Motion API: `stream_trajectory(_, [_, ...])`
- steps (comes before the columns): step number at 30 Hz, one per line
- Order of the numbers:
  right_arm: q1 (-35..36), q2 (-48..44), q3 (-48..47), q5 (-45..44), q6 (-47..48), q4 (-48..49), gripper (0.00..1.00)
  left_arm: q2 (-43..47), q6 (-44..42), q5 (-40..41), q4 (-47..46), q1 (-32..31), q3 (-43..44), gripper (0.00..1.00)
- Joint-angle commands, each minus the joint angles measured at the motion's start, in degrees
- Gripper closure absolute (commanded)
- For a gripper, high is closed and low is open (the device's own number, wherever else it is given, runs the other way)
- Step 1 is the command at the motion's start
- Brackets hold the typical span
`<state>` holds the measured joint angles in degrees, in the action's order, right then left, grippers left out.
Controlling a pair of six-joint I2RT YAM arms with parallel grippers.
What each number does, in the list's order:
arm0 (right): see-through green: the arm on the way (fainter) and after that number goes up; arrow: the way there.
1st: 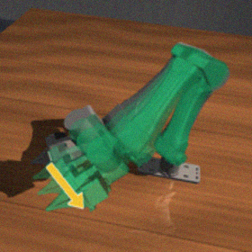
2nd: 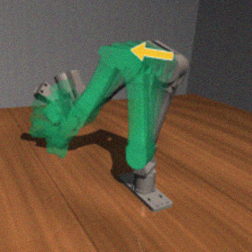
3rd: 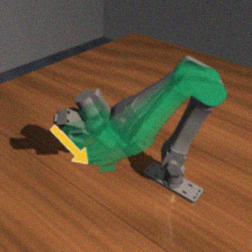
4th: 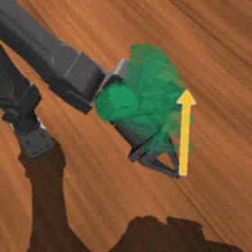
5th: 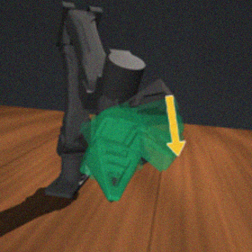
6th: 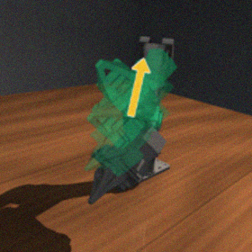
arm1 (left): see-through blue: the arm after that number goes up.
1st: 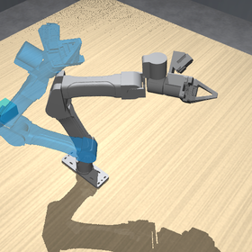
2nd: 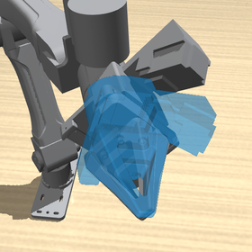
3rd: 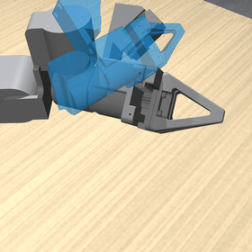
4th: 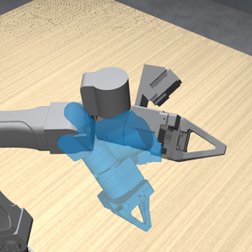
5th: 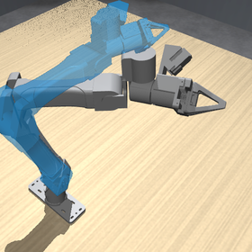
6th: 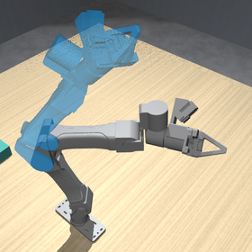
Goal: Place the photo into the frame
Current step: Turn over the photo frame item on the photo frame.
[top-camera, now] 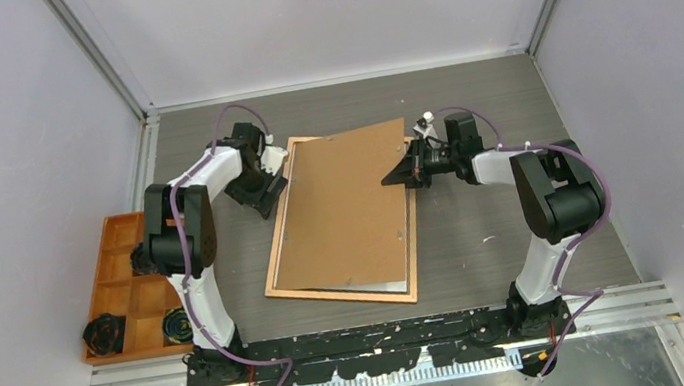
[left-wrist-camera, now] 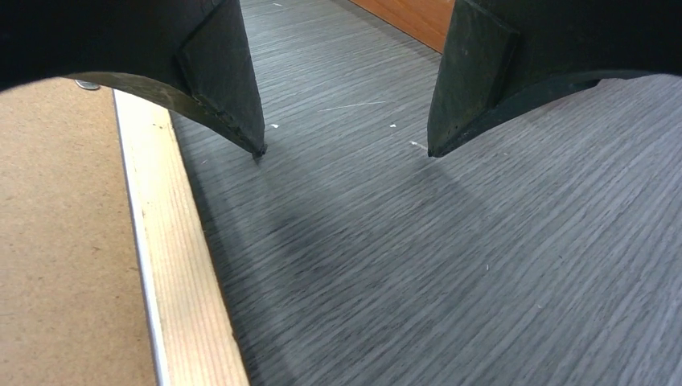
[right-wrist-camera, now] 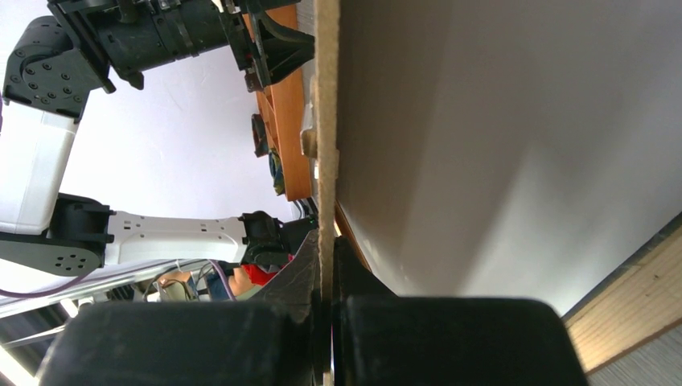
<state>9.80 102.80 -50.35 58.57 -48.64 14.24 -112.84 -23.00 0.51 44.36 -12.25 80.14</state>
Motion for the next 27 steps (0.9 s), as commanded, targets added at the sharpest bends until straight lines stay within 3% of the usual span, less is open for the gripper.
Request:
stream_trajectory(1, [0.4, -0.4, -0.2, -1.4, -2.5, 9.0, 0.99, 1.4, 0.5, -2.6, 0.4, -0.4, -1.4, 0.25])
stream_trajectory(7, [0.4, -0.4, 1.5, -1.3, -5.9, 17.1, 0.99, 1.6, 0.3, -3.2, 1.2, -0.8, -1.5, 0.25])
stream_trajectory(15, [1.4, -0.1, 3.0, -2.1, -5.4, 17.7, 0.99, 3.2, 0.1, -5.7, 1.8, -1.5, -3.6, 0.25])
stream_trajectory(22, [3.9, -0.7, -1.6, -9.7, 5.5, -2.3, 0.87, 5.4, 0.4, -9.2, 3.6, -1.6, -4.0, 0.27])
stream_trajectory(27, [4.3, 0.4, -5.8, -11.2, 8.1, -13.0, 0.74, 6.9, 0.4, -10.4, 3.6, -1.6, -5.2, 0.27])
